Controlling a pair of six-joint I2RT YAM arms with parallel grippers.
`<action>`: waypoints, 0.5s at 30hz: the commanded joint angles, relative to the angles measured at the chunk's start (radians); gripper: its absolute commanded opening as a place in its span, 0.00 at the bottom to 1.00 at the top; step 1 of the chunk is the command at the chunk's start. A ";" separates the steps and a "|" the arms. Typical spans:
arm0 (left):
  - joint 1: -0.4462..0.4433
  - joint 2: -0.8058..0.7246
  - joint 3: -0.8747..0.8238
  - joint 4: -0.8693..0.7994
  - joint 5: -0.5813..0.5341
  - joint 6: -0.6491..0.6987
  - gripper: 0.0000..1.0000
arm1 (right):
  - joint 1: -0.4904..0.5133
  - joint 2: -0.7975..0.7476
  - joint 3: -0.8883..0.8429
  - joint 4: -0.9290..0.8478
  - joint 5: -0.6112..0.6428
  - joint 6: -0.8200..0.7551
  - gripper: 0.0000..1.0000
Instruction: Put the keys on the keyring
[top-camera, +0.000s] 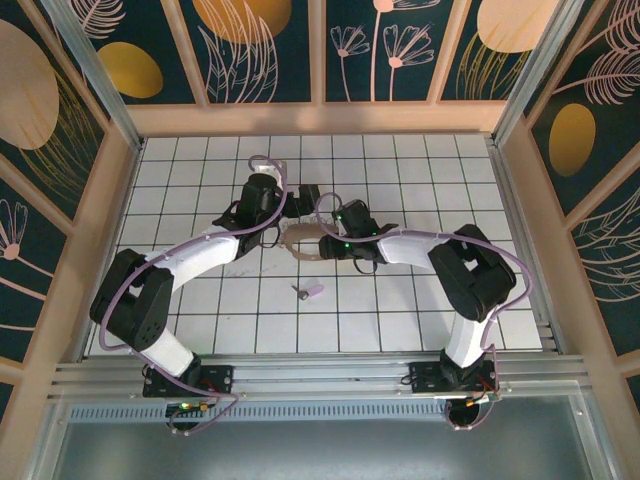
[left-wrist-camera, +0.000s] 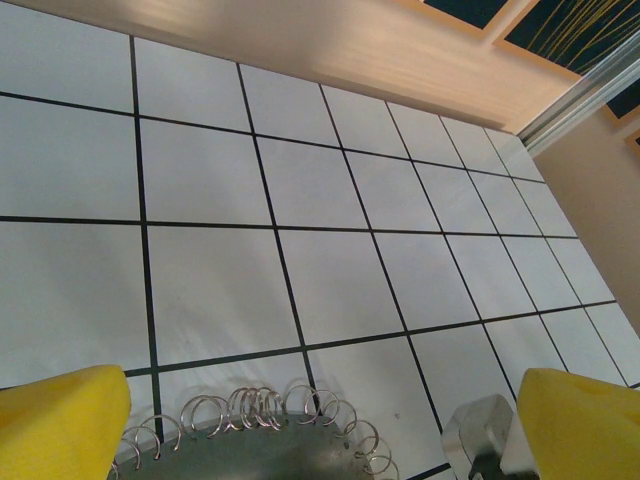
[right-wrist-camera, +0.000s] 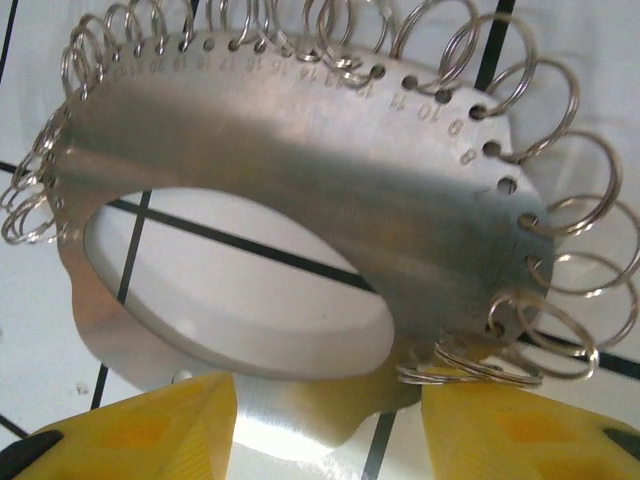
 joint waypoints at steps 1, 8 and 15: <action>0.006 -0.023 0.015 0.002 -0.009 0.024 0.99 | -0.015 0.024 0.044 -0.010 0.008 -0.021 0.53; 0.007 -0.020 0.014 0.006 -0.006 0.022 0.99 | -0.028 0.033 0.071 -0.018 0.007 -0.027 0.52; 0.006 -0.020 0.012 0.010 0.000 0.022 0.99 | -0.057 -0.094 -0.007 -0.017 0.027 -0.021 0.52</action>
